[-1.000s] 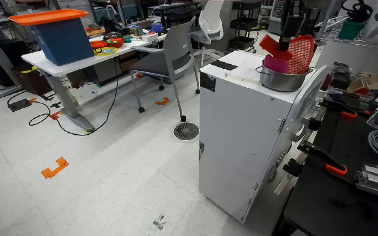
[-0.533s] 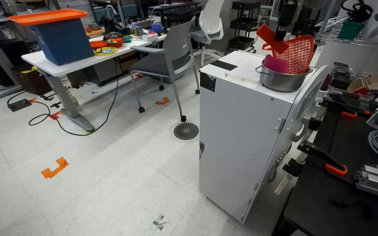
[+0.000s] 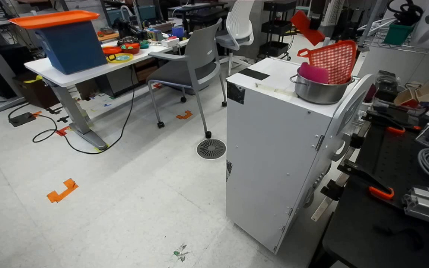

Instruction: Remove the red block from the pot and put it on top of the cupboard

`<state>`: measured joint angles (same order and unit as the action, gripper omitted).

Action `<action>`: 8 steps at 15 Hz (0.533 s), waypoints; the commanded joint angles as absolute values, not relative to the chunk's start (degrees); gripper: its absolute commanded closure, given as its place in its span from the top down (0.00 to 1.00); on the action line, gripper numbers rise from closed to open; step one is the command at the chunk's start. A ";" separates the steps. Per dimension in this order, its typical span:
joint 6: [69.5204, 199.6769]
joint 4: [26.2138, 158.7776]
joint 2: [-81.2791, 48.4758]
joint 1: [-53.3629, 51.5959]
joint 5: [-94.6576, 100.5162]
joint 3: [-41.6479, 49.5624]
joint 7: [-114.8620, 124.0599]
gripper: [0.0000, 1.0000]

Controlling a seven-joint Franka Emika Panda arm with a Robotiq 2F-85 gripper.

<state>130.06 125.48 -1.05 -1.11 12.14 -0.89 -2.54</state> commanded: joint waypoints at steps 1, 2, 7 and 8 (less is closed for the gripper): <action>130.94 123.22 -3.27 -0.39 14.34 0.01 1.56 0.05; 130.90 122.93 -3.74 -0.26 14.98 0.29 2.63 0.05; 130.58 121.66 -6.49 0.08 21.28 1.93 8.59 0.05; 130.37 121.49 -7.03 0.06 22.37 2.25 9.64 0.05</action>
